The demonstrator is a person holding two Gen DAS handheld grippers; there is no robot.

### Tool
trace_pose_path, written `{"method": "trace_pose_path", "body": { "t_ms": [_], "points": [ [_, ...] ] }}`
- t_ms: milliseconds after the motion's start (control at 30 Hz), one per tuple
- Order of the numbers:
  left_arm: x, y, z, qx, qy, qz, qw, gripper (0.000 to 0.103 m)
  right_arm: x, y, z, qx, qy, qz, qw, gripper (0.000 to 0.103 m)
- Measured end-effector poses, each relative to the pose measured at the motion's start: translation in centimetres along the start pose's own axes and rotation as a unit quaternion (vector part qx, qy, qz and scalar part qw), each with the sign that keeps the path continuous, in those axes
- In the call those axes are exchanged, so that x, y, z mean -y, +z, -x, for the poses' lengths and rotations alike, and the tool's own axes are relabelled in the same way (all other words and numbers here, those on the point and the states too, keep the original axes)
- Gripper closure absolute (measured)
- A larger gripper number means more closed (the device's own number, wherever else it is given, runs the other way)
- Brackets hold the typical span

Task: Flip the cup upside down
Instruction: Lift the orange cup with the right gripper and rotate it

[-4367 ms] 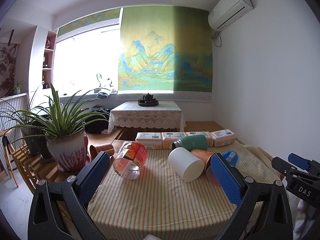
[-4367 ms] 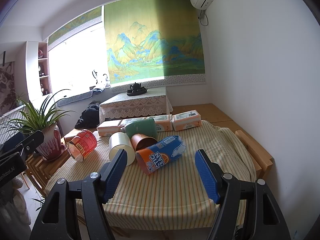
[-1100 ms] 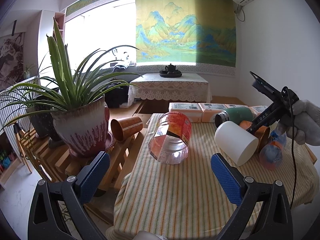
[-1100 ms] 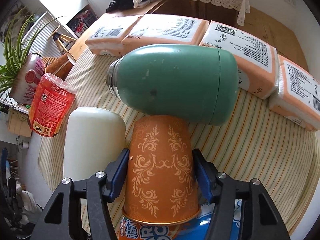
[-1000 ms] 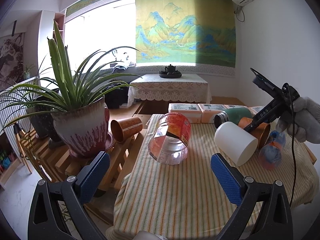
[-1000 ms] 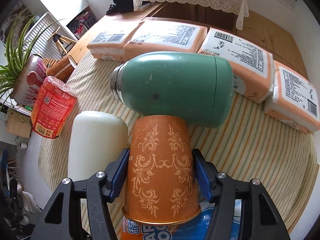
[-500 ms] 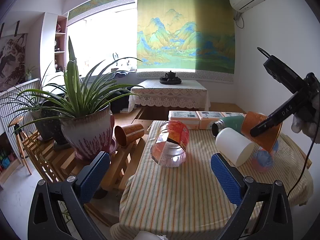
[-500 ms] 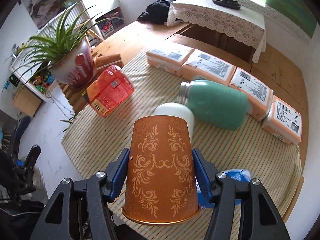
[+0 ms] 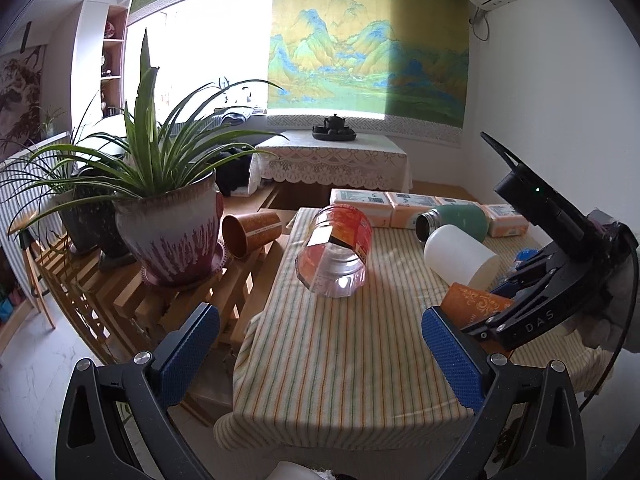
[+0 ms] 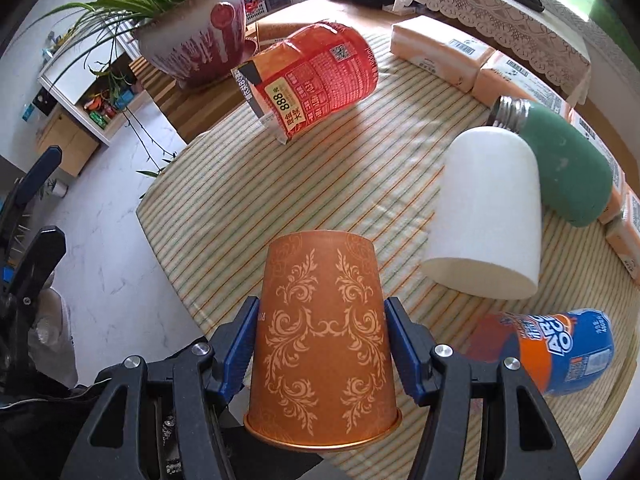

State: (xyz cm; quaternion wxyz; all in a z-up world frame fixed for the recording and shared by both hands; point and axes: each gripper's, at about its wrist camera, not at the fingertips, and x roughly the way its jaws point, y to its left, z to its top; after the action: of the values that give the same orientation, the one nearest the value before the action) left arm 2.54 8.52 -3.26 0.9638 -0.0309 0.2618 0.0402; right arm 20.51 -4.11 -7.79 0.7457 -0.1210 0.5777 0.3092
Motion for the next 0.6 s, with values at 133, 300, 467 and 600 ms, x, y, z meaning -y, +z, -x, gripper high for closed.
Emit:
{"method": "trace_pose_path", "body": {
  "t_ms": [133,300,467,600],
  "points": [
    [-0.1,-0.3,-0.4,-0.012,-0.001,0.004,0.9999,0.001,-0.8,0.1,-1.3,-0.007,-0.001,0.008,1.0,0.045],
    [-0.3,-0.4,-1.1,-0.029,-0.006,0.008,0.9995,0.001,-1.2,0.6,-1.9,-0.007,-0.007,0.017,1.0,0.045],
    [-0.4,-0.6,-1.7,-0.043,-0.011,0.017,0.9989,0.001,-1.2,0.6,-2.0,-0.005,-0.008,0.019,1.0,0.044],
    [-0.1,-0.5,-1.9,-0.049,-0.014,0.016,0.9986,0.001,-1.2,0.6,-1.8,0.0,-0.011,0.02,1.0,0.043]
  ]
}}
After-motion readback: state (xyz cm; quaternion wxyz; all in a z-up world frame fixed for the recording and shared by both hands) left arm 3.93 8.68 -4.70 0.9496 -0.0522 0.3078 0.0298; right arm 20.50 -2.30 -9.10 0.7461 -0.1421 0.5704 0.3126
